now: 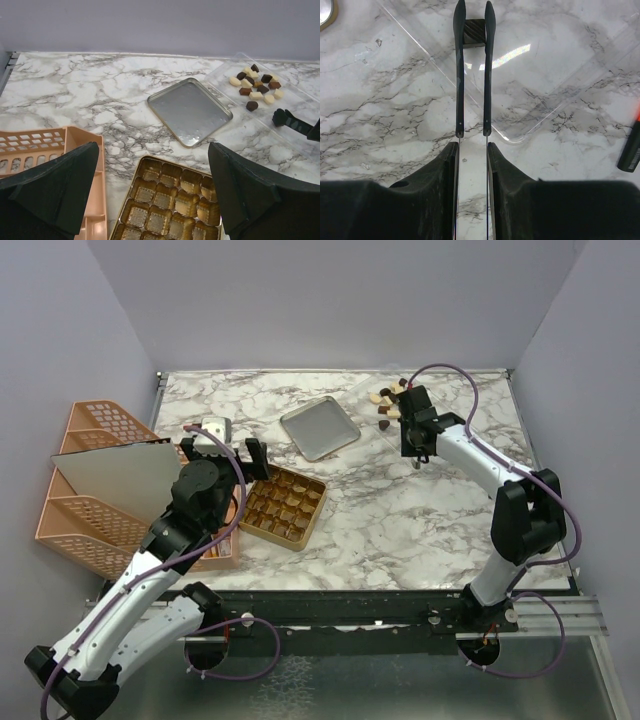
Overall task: Pack the chocolate
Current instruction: Pick up the fake chocolate from the plate.
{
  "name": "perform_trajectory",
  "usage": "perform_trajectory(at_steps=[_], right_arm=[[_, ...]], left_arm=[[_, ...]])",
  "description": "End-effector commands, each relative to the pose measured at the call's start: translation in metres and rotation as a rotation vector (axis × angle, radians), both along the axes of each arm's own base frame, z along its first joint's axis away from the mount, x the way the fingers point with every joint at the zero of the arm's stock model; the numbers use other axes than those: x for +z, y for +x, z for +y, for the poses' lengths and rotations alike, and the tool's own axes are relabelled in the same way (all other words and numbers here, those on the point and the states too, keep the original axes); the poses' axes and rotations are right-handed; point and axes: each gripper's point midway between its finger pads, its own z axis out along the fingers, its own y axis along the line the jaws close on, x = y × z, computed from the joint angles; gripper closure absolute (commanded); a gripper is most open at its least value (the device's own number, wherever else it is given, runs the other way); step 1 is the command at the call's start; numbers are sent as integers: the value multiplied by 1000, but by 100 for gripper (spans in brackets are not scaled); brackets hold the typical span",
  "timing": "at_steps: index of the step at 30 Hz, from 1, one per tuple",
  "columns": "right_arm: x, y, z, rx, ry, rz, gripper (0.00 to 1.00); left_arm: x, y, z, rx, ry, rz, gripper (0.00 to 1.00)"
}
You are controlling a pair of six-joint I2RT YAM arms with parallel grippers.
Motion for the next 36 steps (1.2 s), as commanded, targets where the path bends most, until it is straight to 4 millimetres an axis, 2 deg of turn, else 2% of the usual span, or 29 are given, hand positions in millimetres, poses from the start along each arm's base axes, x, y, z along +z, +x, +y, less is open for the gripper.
perform_trajectory(at_steps=[1,9,15,18,27,36], right_arm=[[22,0,0,14,23,-29,76],[35,-2,5,27,53,-46,76],[55,-5,16,57,125,-82,77],[68,-8,29,93,174,-102,77],[107,-36,92,267,400,-149,77],[112,-79,177,460,532,-107,77]], left_arm=[[6,-1,12,60,-18,-35,1],[10,-3,17,81,-31,-50,1],[14,-6,25,114,-44,-65,1],[18,-9,31,133,-60,-83,1],[23,-14,40,166,-82,-115,1],[24,-15,44,180,-87,-120,1]])
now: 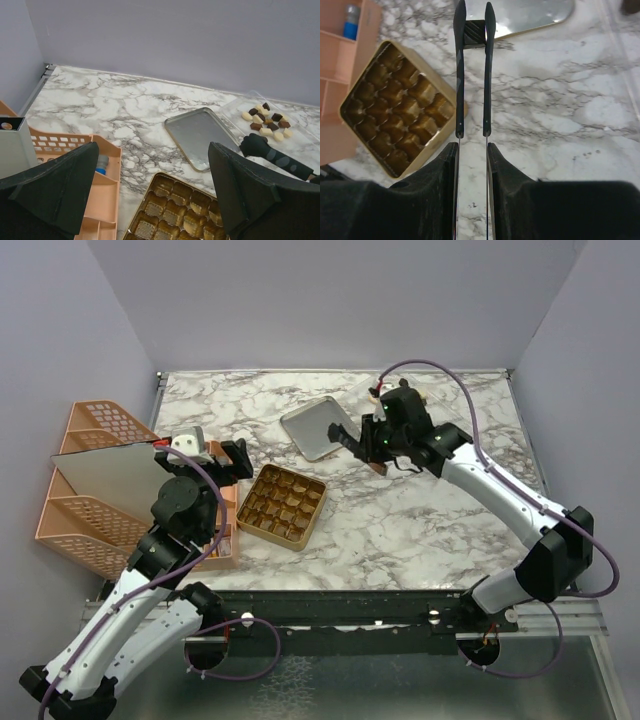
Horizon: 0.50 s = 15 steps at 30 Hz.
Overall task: Pack the chocolate
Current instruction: Pick up the fake chocolate from the plate, then place the fake chocolate in the packing box.
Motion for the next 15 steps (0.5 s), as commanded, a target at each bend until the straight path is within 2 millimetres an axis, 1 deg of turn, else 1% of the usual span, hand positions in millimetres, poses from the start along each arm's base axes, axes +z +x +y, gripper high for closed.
perform_trajectory(at_steps=[1,4,7,15], right_arm=[[13,-18,49,107,117,0,77],[8,-26,76,163,132,11,77],[2,-33,96,204,125,24,77],[-8,-35,133,273,139,51,77]], left_arm=[[2,-2,7,37,-20,-17,1],[4,-4,10,45,-28,-26,1],[5,-6,13,52,-33,-33,1],[8,-9,17,65,-50,-53,1]])
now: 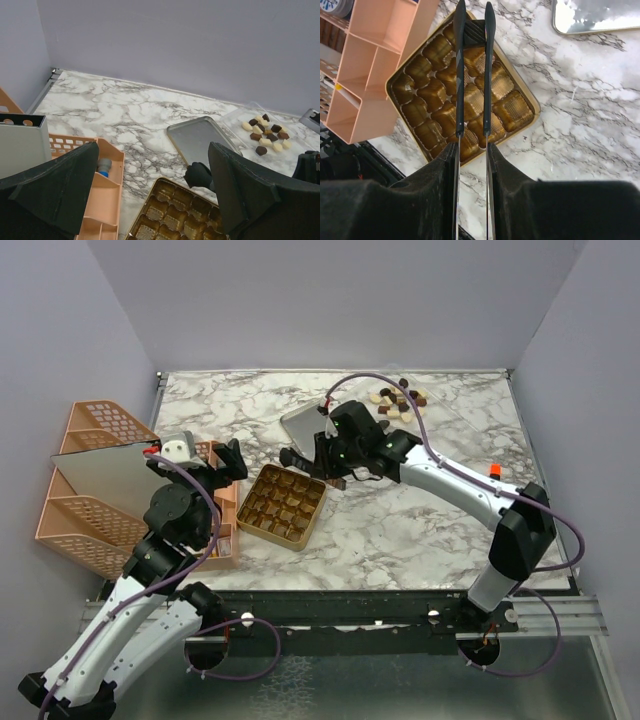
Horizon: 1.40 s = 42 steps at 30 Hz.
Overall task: Pack the chocolate
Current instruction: Place the fake chocolate in the packing box.
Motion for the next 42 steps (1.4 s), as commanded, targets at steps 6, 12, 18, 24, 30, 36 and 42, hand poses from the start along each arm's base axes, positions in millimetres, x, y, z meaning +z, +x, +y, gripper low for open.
perform_trajectory(at_steps=[6,12,18,24,30,36,42], right_arm=[[10,4,45,70,78,-1,77],[-4,3,56,87,70,27,76],[-14,3,61,92,62,46,76],[-21,4,61,83,49,52,72],[-22,6,61,75,48,53,69],[-18,7,62,71,48,47,66],[-16,8,62,70,45,44,64]], left_arm=[[3,-3,9,42,-30,-28,1],[4,-4,10,43,-32,-30,1],[4,-4,10,43,-33,-33,1],[4,-4,10,42,-32,-32,1],[4,-5,10,41,-33,-34,1],[4,-4,10,40,-33,-34,1],[5,-5,10,40,-34,-35,1]])
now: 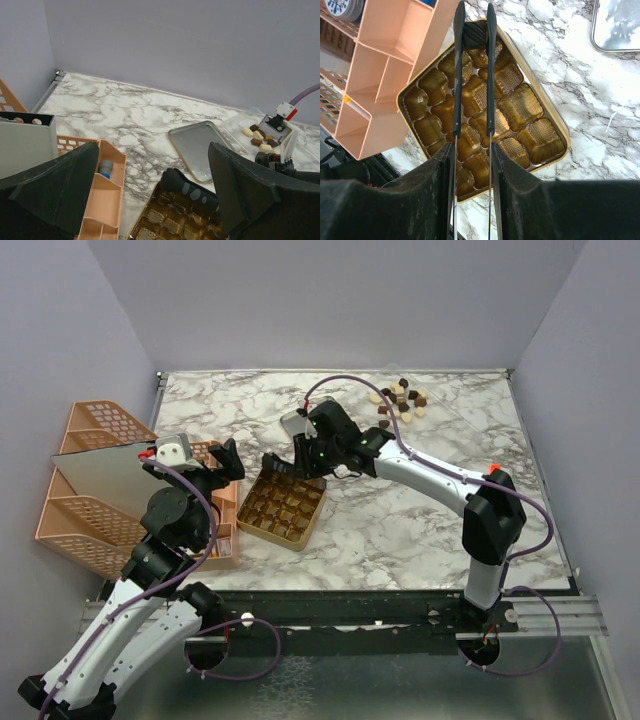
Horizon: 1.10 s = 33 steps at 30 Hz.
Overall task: Pack the chocolate
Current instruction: Place the fake chocolate in the packing box.
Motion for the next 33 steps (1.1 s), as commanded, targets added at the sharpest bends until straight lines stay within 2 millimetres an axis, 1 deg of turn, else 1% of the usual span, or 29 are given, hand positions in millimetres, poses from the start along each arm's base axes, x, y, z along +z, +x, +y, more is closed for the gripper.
perform_trajectory(at_steps=[1,3,10,12,15,19,23,27,30,33], right_arm=[[8,1,9,5,17,-13,63],[7,1,7,2,11,-11,62],[6,0,5,-2,7,-10,62],[9,-1,5,0,13,-13,63],[20,0,3,-6,24,-34,63],[32,9,-10,-46,-23,-94,64],[41,24,-30,-110,-110,-176,64],[50,42,-59,-196,-206,-256,64],[54,60,-90,-285,-296,-312,64],[51,76,-127,-372,-374,-324,65]], left_arm=[[0,-1,3,18,-15,-11,1],[0,-1,4,18,-15,-11,1],[1,-2,4,18,-17,-15,1],[1,-2,4,17,-17,-14,1],[1,-2,3,13,-17,-15,1],[1,-2,2,10,-14,-15,1],[1,-2,3,9,-14,-16,1],[1,-1,0,-1,-12,-16,1],[1,-1,-1,-7,-12,-15,1],[1,-1,-3,-17,-13,-15,1]])
